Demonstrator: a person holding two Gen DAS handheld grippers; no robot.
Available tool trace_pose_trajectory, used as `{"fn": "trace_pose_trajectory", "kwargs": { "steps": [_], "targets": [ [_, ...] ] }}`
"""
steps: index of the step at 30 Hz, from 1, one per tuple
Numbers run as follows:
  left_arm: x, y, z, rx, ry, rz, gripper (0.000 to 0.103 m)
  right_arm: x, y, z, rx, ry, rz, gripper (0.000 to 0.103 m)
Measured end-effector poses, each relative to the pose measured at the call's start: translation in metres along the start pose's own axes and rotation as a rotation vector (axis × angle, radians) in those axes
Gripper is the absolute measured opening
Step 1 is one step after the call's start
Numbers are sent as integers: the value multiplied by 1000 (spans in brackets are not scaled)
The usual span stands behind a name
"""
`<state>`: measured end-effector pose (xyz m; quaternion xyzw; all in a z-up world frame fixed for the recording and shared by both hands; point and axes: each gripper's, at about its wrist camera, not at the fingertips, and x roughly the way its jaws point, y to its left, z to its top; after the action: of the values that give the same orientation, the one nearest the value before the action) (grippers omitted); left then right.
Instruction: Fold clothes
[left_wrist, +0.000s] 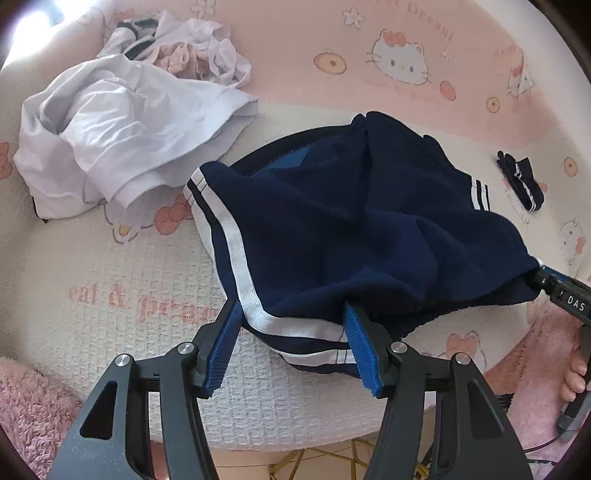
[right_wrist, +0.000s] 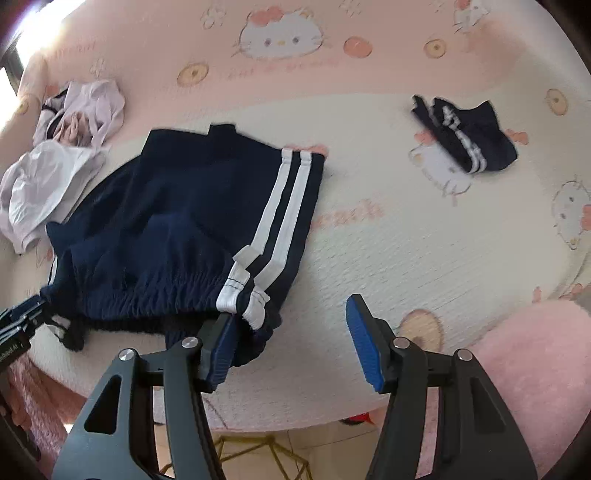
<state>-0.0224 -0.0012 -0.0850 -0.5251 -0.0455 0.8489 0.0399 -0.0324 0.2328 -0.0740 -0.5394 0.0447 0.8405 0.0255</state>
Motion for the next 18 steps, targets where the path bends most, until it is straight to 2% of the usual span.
{"fn": "trace_pose_trajectory", "kwargs": {
  "steps": [1, 2, 3, 5, 7, 9, 11, 12, 13, 14, 16, 18],
  "targets": [
    [-2, 0, 1, -4, -5, -19, 59, 2, 0, 0, 2, 10, 16, 59],
    [-4, 0, 1, -19, -7, -69, 59, 5, 0, 0, 13, 31, 58, 59],
    [-5, 1, 1, -30, -6, -102, 59, 10, -3, -1, 40, 68, 132, 59],
    [-7, 3, -1, -57, 14, -214, 59, 21, -8, -6, 100, 145, 274, 59],
    [-1, 0, -4, -47, 49, -227, 59, 35, -13, -11, 115, 208, 355, 59],
    [10, -5, -7, -16, 94, -171, 59, 48, -7, -15, 76, 262, 321, 62],
    [18, -10, -8, 3, 108, -143, 59, 54, 4, -16, 32, 267, 272, 64],
    [20, -11, -7, 6, 101, -138, 52, 53, 10, -16, 10, 248, 256, 55],
    [18, -13, -6, 11, 83, -130, 32, 51, 15, -15, -12, 225, 243, 45],
    [14, -14, -4, 12, 60, -125, 25, 48, 17, -13, -29, 200, 234, 32],
    [2, -10, 0, -9, 7, -151, 22, 38, 13, -11, -16, 145, 220, 24],
    [-12, -1, 3, -48, -43, -195, 21, 25, 5, -9, 20, 86, 238, 23]
  ]
}}
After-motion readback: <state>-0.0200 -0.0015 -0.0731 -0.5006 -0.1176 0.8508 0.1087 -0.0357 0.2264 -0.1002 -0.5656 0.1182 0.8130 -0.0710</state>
